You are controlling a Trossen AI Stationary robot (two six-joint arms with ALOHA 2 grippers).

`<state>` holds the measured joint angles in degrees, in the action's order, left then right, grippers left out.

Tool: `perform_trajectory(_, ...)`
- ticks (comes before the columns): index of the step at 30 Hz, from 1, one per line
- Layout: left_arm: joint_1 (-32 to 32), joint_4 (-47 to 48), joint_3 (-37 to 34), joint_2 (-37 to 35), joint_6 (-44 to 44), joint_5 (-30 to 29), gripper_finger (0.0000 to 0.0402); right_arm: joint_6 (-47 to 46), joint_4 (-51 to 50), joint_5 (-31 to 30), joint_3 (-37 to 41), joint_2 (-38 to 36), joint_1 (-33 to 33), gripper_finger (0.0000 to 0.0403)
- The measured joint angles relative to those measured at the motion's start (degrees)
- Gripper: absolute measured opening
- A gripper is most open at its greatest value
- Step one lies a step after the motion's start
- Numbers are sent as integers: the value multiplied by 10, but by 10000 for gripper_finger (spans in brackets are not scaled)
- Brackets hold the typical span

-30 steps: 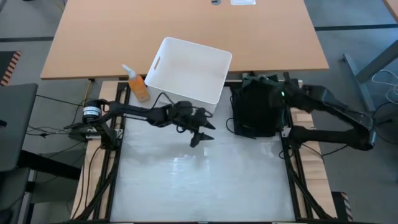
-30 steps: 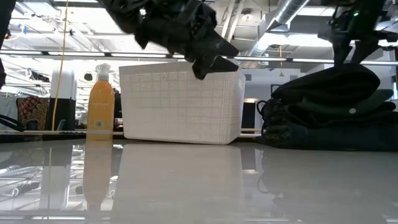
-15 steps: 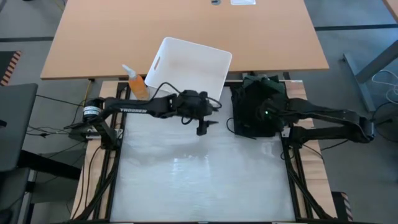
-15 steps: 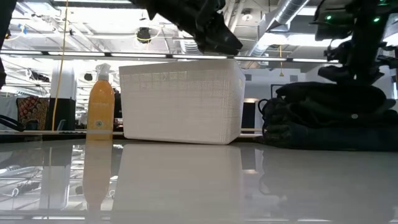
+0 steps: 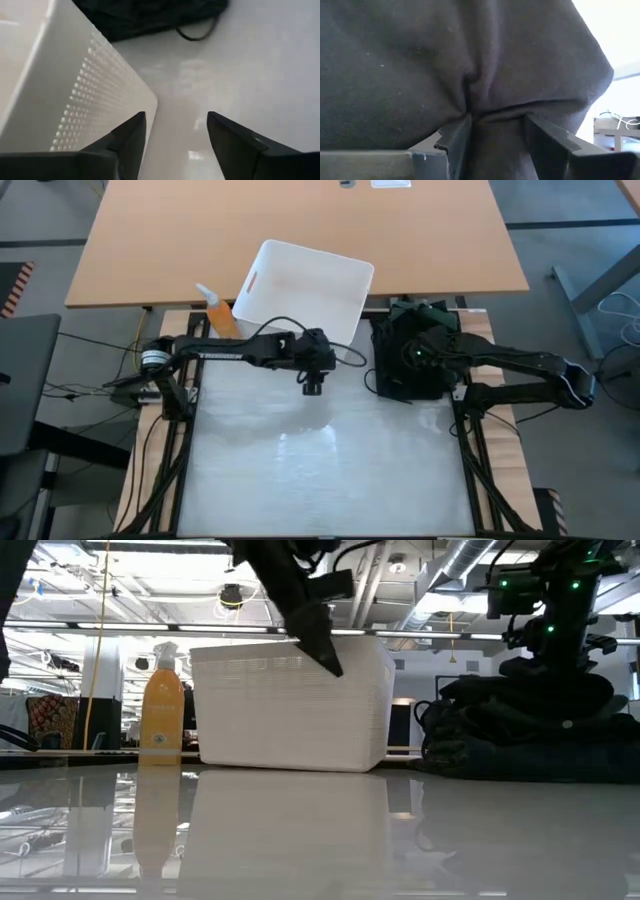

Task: Fold laundry
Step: Put the stack of clothes into the white bin

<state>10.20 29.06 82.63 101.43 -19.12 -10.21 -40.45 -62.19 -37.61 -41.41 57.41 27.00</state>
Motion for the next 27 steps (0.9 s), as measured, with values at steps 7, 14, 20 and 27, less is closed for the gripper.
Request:
perform_trajectory(7,26,-35,64,76,-24,-15,167,0,3,2,0,-1,1,207)
perform_trajectory(14,36,4,178,152,-21,-5,157,0,3,1,0,-1,1,207)
perform_trajectory(20,21,82,257,158,-22,41,157,20,-12,-7,-17,0,1,207)
perform_trajectory(27,-1,139,323,133,-22,58,157,52,-51,-13,-107,-5,1,207)
